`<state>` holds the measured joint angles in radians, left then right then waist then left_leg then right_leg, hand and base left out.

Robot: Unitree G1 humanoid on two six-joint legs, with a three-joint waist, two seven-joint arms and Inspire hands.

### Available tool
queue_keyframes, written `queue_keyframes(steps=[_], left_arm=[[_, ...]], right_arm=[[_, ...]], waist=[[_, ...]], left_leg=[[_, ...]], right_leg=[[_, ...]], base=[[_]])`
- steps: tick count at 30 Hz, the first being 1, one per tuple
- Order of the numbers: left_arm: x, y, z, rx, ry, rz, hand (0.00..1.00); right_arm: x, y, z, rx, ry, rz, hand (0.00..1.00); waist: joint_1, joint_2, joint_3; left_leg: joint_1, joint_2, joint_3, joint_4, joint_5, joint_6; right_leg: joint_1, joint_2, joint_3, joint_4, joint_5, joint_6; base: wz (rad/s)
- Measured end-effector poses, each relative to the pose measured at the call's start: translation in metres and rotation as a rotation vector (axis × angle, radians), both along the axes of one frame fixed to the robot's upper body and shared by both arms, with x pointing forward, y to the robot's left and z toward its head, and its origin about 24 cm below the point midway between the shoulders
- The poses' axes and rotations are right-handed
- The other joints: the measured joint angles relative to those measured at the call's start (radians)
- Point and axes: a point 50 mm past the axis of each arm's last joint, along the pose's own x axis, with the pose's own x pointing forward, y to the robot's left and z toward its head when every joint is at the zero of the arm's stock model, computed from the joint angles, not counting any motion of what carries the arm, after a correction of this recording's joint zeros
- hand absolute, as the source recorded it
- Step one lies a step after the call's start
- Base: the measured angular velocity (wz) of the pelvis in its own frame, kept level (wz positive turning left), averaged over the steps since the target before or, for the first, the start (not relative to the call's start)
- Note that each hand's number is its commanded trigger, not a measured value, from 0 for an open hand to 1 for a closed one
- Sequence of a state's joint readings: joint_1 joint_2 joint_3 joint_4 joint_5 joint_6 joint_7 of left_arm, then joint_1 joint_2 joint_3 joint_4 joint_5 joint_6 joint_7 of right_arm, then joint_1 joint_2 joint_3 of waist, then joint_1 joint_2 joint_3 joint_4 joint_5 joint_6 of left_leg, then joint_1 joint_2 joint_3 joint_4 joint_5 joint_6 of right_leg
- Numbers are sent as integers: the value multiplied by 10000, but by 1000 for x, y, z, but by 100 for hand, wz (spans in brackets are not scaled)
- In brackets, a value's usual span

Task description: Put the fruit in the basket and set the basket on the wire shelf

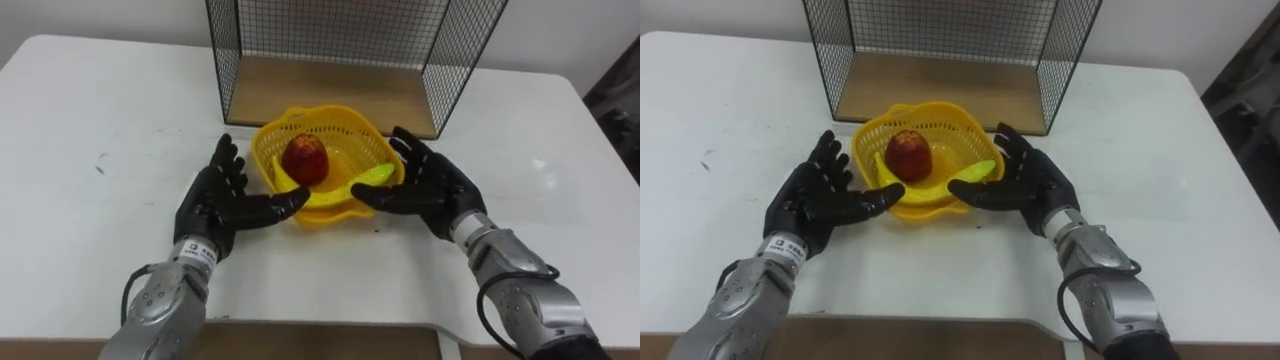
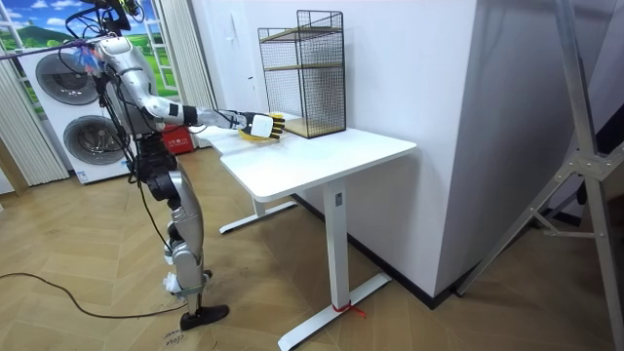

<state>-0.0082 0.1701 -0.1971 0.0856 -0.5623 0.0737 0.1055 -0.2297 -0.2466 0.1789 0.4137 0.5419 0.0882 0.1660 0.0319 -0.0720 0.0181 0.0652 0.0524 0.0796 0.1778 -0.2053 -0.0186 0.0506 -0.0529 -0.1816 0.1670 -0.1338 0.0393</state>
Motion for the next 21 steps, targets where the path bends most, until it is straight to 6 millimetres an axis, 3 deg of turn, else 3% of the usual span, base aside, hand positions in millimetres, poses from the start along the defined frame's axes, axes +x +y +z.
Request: queue_keyframes(steps=[12, 21], left_arm=[[4, -1, 0, 64, -2, -31, 0], [4, -9, -3, -109, 111, -150, 0]], right_arm=[[8, 3, 1, 69, -31, -64, 0], [8, 8, 1, -246, -162, 18, 0]], waist=[[-19, 180, 93], [-29, 345, 34]], left_leg=[[-55, 0, -30, 100, 1, -2], [-58, 0, -27, 92, 2, -5]], right_leg=[[13, -5, -45, 19, 10, -16], [12, -3, -70, 22, 11, -17]], base=[[0], [0]])
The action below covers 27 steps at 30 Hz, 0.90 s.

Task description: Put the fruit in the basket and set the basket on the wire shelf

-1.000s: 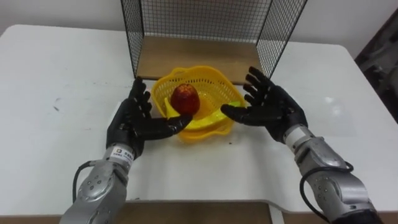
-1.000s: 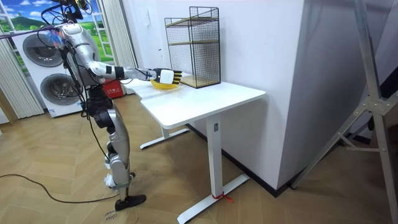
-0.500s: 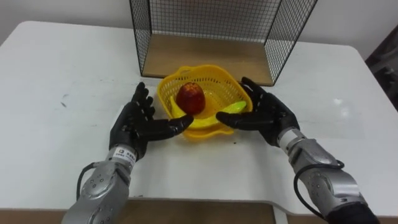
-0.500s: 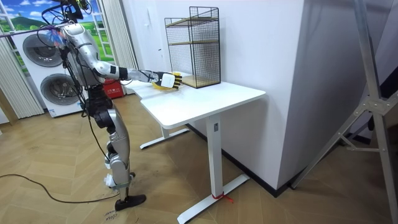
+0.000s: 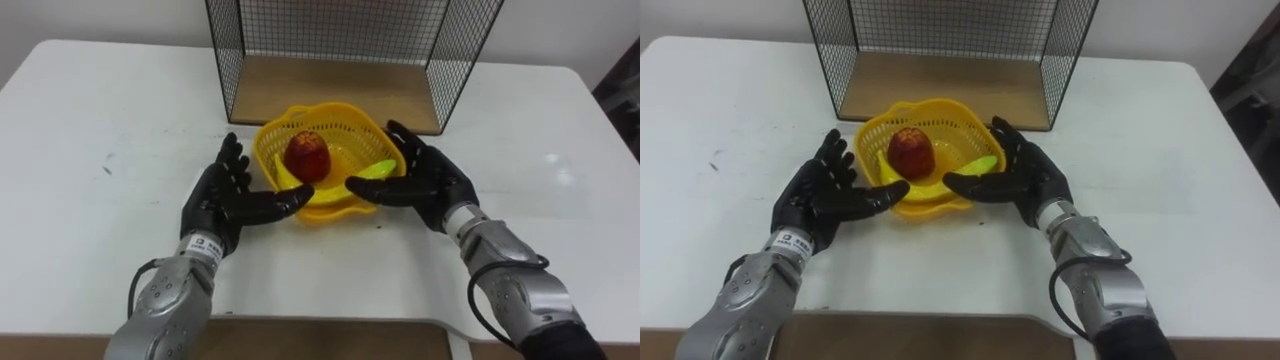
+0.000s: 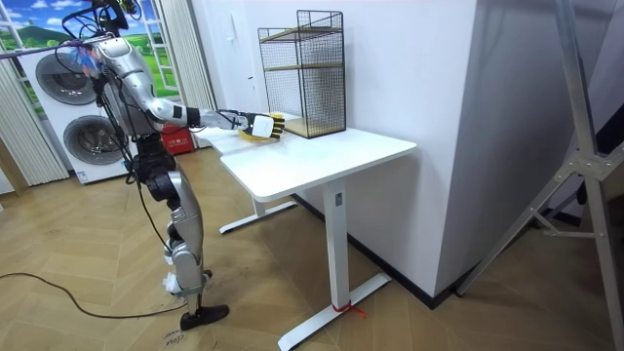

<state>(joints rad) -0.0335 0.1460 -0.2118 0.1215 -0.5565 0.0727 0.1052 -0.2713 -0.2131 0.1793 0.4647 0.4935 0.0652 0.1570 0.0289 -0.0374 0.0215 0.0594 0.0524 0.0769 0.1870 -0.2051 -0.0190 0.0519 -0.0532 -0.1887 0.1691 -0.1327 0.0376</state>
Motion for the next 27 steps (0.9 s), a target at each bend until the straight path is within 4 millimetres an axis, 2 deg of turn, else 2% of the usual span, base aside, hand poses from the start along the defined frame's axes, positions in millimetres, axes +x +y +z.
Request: queue_keyframes(steps=[11, 19, 27], left_arm=[[-2, -12, -2, -107, 96, -387, 0], [-2, -13, -2, -173, 111, -414, 0], [-2, -11, -4, -343, 222, -259, 0]], right_arm=[[-1, 9, -1, 33, 19, 294, 0], [-2, 16, -2, -163, -5, 430, 0], [-2, 23, -2, -18, -31, 514, 0]], waist=[[-8, 50, -77], [-81, 49, -79], [-334, 60, -70]], left_leg=[[54, 1, 25, 2, 0, 0], [72, 2, 31, 23, 2, -3], [187, 2, 90, -16, 1, -3]], right_leg=[[-3, -4, 0, 2, 0, 0], [21, -7, -2, 1, 6, -10], [113, 4, 81, -17, 8, -12]], base=[[0], [0], [-2]])
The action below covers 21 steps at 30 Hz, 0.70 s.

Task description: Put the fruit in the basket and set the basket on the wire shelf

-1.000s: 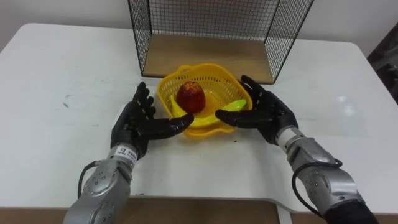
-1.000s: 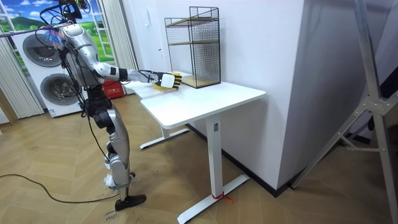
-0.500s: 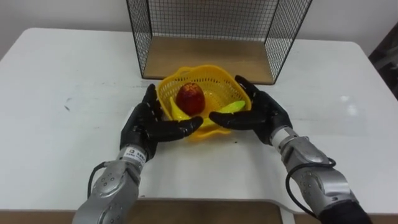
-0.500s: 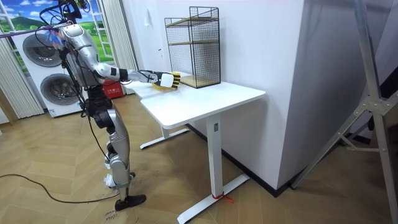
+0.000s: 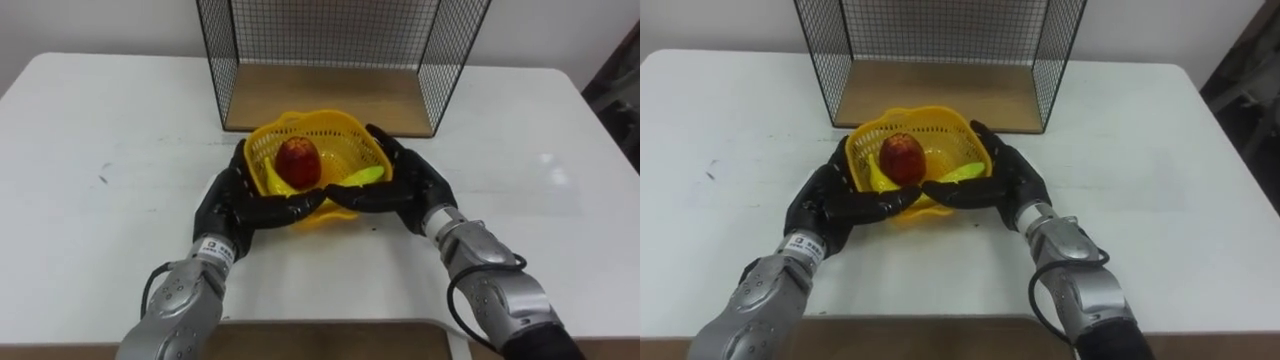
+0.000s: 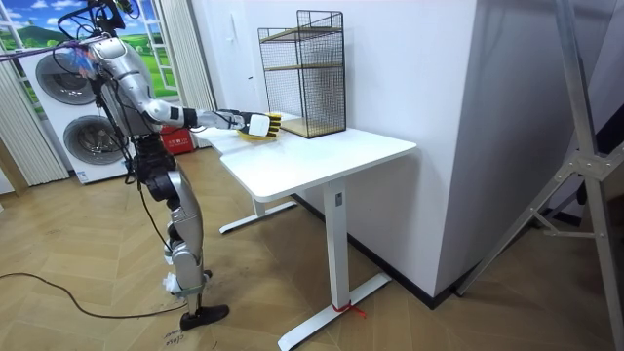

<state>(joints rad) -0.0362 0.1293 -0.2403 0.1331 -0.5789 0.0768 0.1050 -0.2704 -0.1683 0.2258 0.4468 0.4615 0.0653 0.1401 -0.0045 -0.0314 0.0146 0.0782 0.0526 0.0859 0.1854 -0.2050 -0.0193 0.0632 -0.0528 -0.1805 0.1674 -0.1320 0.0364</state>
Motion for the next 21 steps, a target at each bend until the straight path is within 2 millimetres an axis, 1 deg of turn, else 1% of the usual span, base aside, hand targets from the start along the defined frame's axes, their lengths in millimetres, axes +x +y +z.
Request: queue_keyframes(steps=[4, 6, 12, 17, 19, 20, 21], left_arm=[[0, 0, 0, 9, -27, 16, 0], [0, 1, 1, 24, -52, 104, 0], [1, 2, 1, 53, -87, 214, 0], [1, 1, 1, 46, -103, 181, 0], [1, 0, 2, 41, -110, 139, 0], [1, -1, 2, 45, -120, 103, 0], [1, -2, 2, 67, -115, 57, 0]], right_arm=[[-2, 3, 7, 116, -309, -54, 0], [-2, 5, 10, 220, -481, -55, 0], [-3, 6, 10, 213, -519, -125, 0], [-9, 7, 15, 307, -799, -251, 0], [-11, 6, 17, 287, -903, -263, 0], [-14, 5, 18, 278, -998, -291, 0], [-17, 5, 19, 274, -1033, -276, 0]], waist=[[-50, 1, -1], [-139, 1, -1], [-312, 6, 0], [-457, 23, -2], [-456, 62, -22], [-451, 88, -15], [-444, 116, -34]], left_leg=[[35, 2, 78, -72, 0, 0], [72, 2, 123, -69, 0, 0], [128, 2, 215, -90, 0, 0], [122, 3, 246, -70, 0, 0], [27, 7, 268, -59, 0, 0], [5, 10, 269, -62, 0, 0], [13, 22, 276, -65, -1, -1]], right_leg=[[-5, 17, 99, 6, 0, 0], [-3, 19, 157, 6, 0, 0], [-8, 21, 255, 6, 0, 0], [-19, 22, 282, 15, 1, -1], [-118, 24, 298, 35, 9, -10], [-142, 27, 292, 33, 14, -16], [-141, 36, 293, 39, 15, -16]], base=[[-6], [-6], [-4], [0], [0], [0], [0]])
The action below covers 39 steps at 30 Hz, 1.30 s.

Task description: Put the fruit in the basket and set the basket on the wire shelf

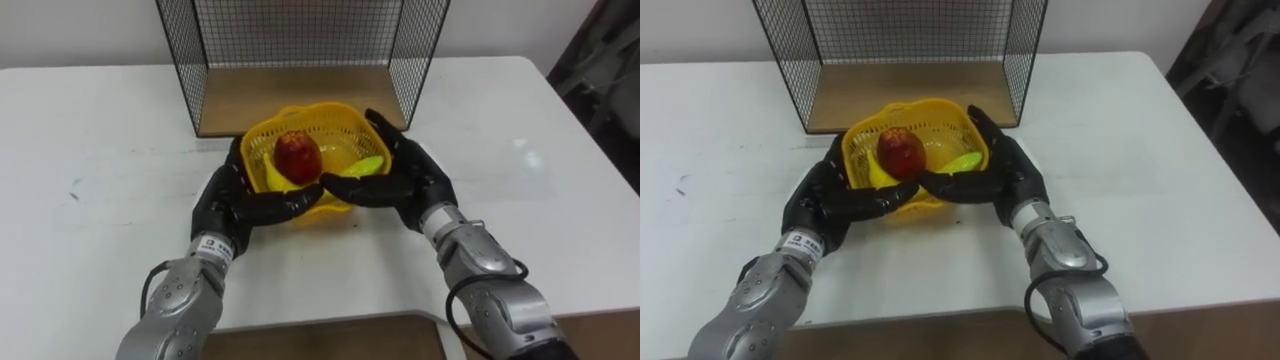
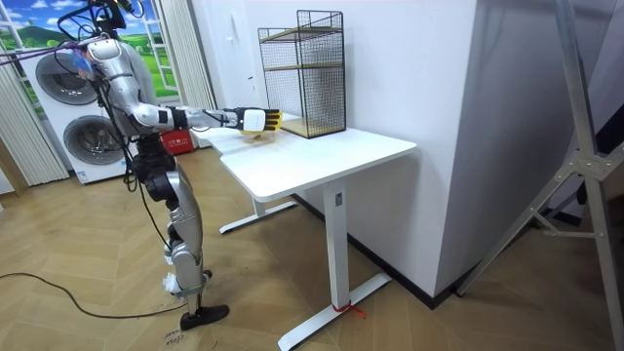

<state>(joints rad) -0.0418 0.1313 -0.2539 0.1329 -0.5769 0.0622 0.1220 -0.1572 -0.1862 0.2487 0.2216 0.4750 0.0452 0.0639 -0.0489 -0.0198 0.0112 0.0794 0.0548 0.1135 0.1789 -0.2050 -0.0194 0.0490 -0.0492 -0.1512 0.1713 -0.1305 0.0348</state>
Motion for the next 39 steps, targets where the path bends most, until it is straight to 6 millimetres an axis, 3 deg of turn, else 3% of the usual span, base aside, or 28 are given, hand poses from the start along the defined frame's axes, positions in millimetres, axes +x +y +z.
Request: queue_keyframes(steps=[5, 25, 28, 30, 32, 35, 38, 39], left_arm=[[0, 0, 0, 54, -2, -49, 0], [6, 6, 9, 656, -499, 150, 0], [7, 5, 10, 848, -570, 136, 0], [7, 7, 11, 846, -723, 280, 0], [8, 11, 12, 911, -831, 444, 0], [9, 15, 13, 933, -946, 622, 0], [9, 15, 13, 930, -969, 652, 0], [9, 16, 13, 908, -986, 726, 0]], right_arm=[[-9, 2, 1, 80, -85, 6, 0], [-13, 2, 1, 155, -104, -155, 0], [-13, 2, 2, 71, -167, -133, 0], [-13, 4, 2, 209, -182, -80, 0], [-14, 6, 1, 283, -153, 2, 0], [-14, 8, 1, 306, -179, 226, 0], [-14, 7, 1, 241, -197, 253, 0], [-14, 8, 1, 314, -189, 268, 0]], waist=[[-7, 114, -66], [103, 107, -69], [237, 54, -31], [313, -111, 75], [334, -193, 127], [400, -233, 141], [448, -125, 153], [490, -139, 165]], left_leg=[[71, 4, 112, -41, 0, -1], [77, 27, 217, -103, 0, 0], [140, 51, 231, 58, -2, -3], [-28, 107, 242, 618, -59, -84], [-352, 274, 235, 1463, -274, -223], [-1048, 618, 202, 3085, -516, -306], [-1695, 1017, 222, 4526, -438, -285], [-2154, 1079, 95, 5120, -354, -231]], right_leg=[[0, 7, 79, -3, 0, 0], [-129, 19, 147, -8, 4, -1], [-13, 30, 170, 0, 1, -4], [6, 32, 169, 209, -125, -81], [-31, 98, 117, 537, -323, -183], [-366, 259, 128, 1426, -835, -438], [-430, 493, 207, 1843, -1163, -723], [-457, 464, 249, 1970, -1313, -941]], base=[[-5], [-2], [-3], [2], [8], [0], [0], [5]])
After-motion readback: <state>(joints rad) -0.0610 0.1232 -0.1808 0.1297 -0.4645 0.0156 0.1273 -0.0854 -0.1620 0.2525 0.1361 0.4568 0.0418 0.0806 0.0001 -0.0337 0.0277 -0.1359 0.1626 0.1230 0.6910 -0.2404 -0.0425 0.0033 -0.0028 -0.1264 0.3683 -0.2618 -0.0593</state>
